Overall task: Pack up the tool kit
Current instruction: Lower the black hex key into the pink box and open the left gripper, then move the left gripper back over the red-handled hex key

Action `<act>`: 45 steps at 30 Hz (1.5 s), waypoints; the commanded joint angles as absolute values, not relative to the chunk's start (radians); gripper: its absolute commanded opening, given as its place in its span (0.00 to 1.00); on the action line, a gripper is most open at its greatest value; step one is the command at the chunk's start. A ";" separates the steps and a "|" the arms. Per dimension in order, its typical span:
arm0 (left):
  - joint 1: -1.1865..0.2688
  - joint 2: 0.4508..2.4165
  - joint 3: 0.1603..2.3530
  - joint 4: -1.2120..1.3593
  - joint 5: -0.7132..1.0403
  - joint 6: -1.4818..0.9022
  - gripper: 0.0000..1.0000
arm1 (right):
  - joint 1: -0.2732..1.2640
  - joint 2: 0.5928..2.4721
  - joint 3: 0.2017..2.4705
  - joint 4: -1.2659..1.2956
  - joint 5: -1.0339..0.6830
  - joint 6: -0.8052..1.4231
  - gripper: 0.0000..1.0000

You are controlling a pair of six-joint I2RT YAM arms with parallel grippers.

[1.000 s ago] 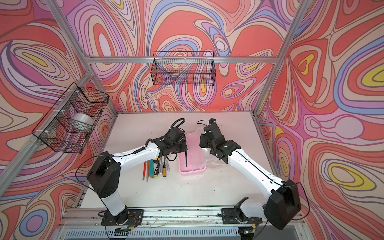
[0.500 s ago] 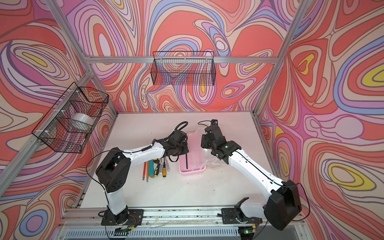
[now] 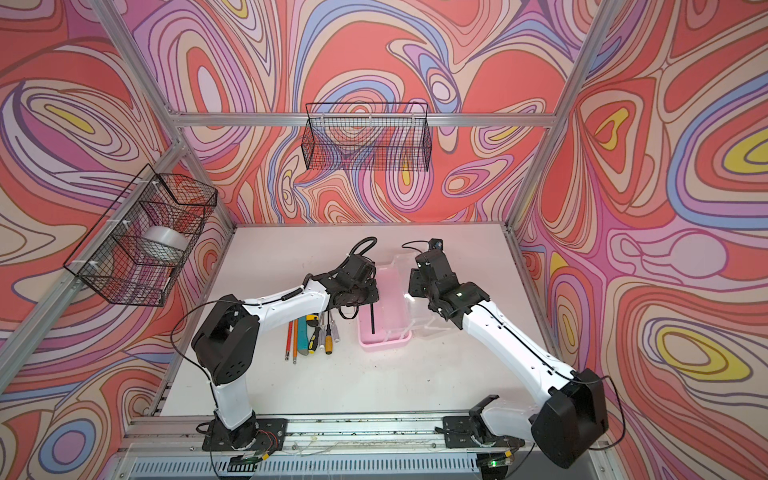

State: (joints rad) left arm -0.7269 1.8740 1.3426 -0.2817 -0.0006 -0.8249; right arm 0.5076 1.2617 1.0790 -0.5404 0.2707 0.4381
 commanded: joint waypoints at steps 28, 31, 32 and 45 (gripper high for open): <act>-0.555 1.305 0.982 -0.500 -0.230 -0.646 0.42 | 0.533 1.244 1.162 -0.523 0.116 0.428 0.56; -0.479 1.224 0.876 -0.498 -0.224 -0.646 0.37 | 0.571 1.273 1.176 -0.513 0.117 0.438 0.55; -0.451 1.208 0.845 -0.497 -0.221 -0.648 0.35 | 0.578 1.284 1.178 -0.504 0.113 0.444 0.55; -0.298 1.283 0.653 -0.347 -0.111 -0.642 0.24 | 0.597 1.371 1.195 -0.480 0.089 0.496 0.55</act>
State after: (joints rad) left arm -0.3130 1.2652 0.6724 -0.4000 -0.1352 -0.6468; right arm 0.5907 1.3647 1.1706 -0.5011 0.0929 0.4808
